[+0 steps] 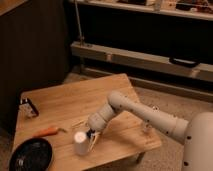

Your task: Place the ceramic cup over the eraser

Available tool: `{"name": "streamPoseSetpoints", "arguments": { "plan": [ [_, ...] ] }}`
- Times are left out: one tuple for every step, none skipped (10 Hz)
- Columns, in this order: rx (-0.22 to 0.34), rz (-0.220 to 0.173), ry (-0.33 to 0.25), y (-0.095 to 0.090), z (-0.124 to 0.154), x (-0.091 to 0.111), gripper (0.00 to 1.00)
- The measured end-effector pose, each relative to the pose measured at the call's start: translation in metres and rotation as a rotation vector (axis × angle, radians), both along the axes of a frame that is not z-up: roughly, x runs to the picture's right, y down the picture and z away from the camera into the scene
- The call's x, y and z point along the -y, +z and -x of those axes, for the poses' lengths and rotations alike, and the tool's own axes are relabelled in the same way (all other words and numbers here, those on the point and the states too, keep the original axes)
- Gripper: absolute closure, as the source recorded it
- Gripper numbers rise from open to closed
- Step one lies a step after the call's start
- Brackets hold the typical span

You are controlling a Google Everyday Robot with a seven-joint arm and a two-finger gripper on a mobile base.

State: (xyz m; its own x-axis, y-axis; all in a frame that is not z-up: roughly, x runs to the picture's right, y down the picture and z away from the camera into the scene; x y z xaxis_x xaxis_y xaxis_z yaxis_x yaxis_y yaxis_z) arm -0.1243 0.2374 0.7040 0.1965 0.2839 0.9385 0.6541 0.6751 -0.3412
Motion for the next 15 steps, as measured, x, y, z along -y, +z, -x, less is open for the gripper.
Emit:
{"name": "streamPoseSetpoints", "arguments": {
  "plan": [
    [0.003, -0.002, -0.008, 0.002, 0.001, 0.000, 0.33],
    [0.004, -0.004, -0.016, 0.005, 0.002, 0.000, 0.41],
    [0.005, -0.005, -0.029, 0.008, 0.002, 0.001, 0.47],
    [0.003, -0.007, -0.034, 0.010, 0.000, 0.002, 0.47],
    [0.004, -0.006, -0.042, 0.012, -0.003, 0.004, 0.47],
    [0.011, -0.004, -0.049, 0.014, -0.003, 0.003, 0.47],
    [0.026, 0.002, -0.059, 0.014, -0.002, 0.003, 0.47],
    [0.036, 0.007, -0.063, 0.015, -0.002, 0.002, 0.47],
    [0.048, 0.013, -0.068, 0.017, -0.001, 0.001, 0.47],
    [0.058, 0.015, -0.070, 0.018, -0.001, 0.000, 0.52],
    [0.066, 0.013, -0.068, 0.020, 0.000, 0.001, 0.61],
    [0.072, 0.007, -0.068, 0.021, 0.002, 0.002, 0.69],
    [0.078, -0.014, -0.071, 0.022, 0.003, 0.010, 0.80],
    [0.081, -0.031, -0.077, 0.020, 0.002, 0.018, 0.85],
    [0.083, -0.060, -0.089, 0.017, 0.000, 0.033, 0.86]
  ]
}}
